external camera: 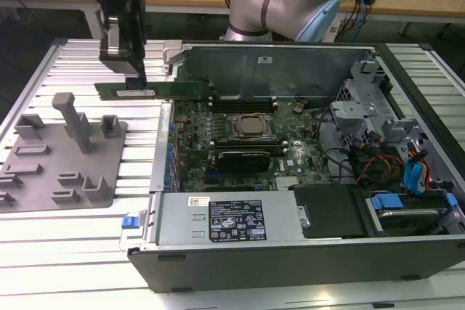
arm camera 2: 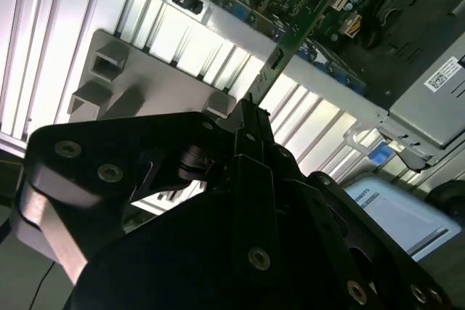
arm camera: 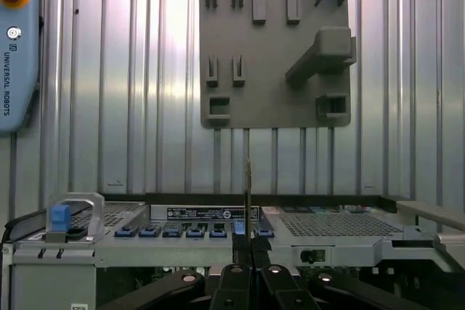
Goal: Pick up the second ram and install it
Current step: 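Pick up the second ram and move it above second insertion slot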
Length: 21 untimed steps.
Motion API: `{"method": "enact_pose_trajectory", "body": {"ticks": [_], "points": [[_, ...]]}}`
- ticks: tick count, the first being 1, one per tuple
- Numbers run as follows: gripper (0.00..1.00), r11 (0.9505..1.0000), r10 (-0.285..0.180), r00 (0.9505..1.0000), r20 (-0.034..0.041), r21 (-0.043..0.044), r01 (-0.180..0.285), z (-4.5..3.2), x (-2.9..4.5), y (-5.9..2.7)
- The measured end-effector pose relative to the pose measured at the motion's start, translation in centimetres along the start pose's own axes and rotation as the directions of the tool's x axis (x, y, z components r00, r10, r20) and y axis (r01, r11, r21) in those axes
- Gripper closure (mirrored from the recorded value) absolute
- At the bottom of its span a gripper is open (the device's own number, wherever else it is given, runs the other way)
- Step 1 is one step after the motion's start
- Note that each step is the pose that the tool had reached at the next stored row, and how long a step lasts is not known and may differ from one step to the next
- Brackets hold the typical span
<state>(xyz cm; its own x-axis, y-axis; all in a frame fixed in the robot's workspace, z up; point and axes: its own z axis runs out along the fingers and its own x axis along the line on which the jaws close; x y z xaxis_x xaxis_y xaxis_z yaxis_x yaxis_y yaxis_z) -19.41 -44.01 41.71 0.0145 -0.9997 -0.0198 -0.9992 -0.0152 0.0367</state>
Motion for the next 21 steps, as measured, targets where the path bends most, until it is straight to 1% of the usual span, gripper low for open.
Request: {"method": "enact_pose_trajectory", "body": {"ticks": [3,6,8,11,12,13,14,15,16,18,20,21], "points": [[0.91,1.0000,0.000,1.0000,0.0000,-0.0002,0.000,-0.04,0.02,-0.91],[0.91,1.0000,0.000,1.0000,-0.0001,-0.0003,0.000,-0.10,0.04,-2.47],[0.91,1.0000,0.000,1.0000,0.0000,-0.0002,0.000,-0.11,0.05,-3.00],[0.91,1.0000,0.000,1.0000,0.0000,-0.0004,0.000,-0.11,0.06,-4.37],[0.91,1.0000,0.000,1.0000,0.0000,-0.0006,0.000,-0.08,0.04,-5.18],[0.91,1.0000,0.000,1.0000,0.0000,-0.0010,0.000,-0.02,-0.02,-5.79],[0.91,1.0000,0.000,1.0000,0.0000,-0.0018,0.000,0.17,-0.25,-6.81],[0.91,1.0000,0.000,1.0000,0.0000,-0.0023,0.000,0.33,-0.50,-7.61],[0.91,1.0000,0.000,1.0000,0.0000,-0.0026,0.000,0.44,-0.67,-8.22],[0.91,1.0000,0.000,1.0000,0.0001,-0.0031,0.000,0.62,-0.90,-9.15],[0.91,1.0000,0.000,1.0000,0.0001,-0.0034,0.000,0.78,-1.19,-10.46],[0.91,1.0000,0.000,1.0000,0.0001,-0.0034,0.000,0.83,-1.28,-10.82]]}}
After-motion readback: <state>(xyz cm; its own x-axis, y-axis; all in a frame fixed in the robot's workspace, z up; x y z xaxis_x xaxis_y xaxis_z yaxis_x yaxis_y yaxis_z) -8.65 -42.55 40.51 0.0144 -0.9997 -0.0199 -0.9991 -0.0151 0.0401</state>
